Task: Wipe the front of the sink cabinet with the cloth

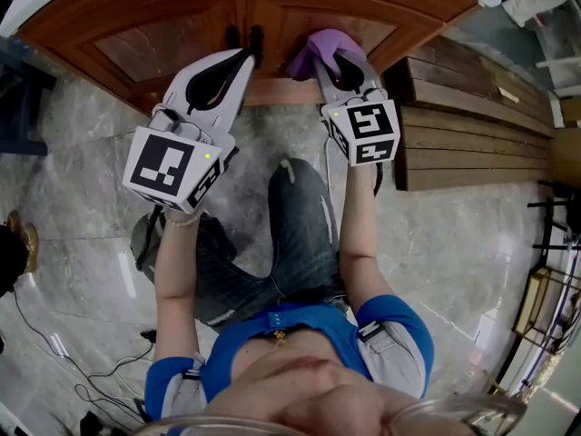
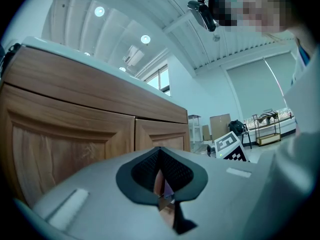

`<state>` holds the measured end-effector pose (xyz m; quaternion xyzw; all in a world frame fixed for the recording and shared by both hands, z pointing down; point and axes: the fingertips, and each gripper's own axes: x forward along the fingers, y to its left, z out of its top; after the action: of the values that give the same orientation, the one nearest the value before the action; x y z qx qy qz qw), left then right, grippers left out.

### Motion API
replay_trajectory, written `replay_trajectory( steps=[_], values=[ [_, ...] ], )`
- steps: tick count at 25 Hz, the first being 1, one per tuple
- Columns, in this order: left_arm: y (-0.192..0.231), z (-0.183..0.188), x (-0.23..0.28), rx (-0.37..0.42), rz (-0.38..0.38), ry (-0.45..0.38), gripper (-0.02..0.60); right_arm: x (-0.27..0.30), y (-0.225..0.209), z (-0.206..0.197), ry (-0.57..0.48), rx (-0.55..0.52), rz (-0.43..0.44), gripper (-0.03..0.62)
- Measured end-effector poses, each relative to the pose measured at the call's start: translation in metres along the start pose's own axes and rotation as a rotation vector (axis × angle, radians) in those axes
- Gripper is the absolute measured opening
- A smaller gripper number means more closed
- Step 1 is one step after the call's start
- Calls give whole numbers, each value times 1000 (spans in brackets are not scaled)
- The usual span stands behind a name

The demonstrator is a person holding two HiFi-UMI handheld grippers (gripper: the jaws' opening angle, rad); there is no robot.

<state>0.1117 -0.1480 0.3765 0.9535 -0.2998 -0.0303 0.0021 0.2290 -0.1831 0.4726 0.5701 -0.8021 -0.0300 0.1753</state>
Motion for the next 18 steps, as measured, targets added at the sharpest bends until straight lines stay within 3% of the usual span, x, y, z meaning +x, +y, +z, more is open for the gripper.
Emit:
replay_trajectory(
  steps=[18],
  values=[
    [-14,1,8,2,-36,-4,0,-32,-55,-23,44,26,-117,58]
  ],
)
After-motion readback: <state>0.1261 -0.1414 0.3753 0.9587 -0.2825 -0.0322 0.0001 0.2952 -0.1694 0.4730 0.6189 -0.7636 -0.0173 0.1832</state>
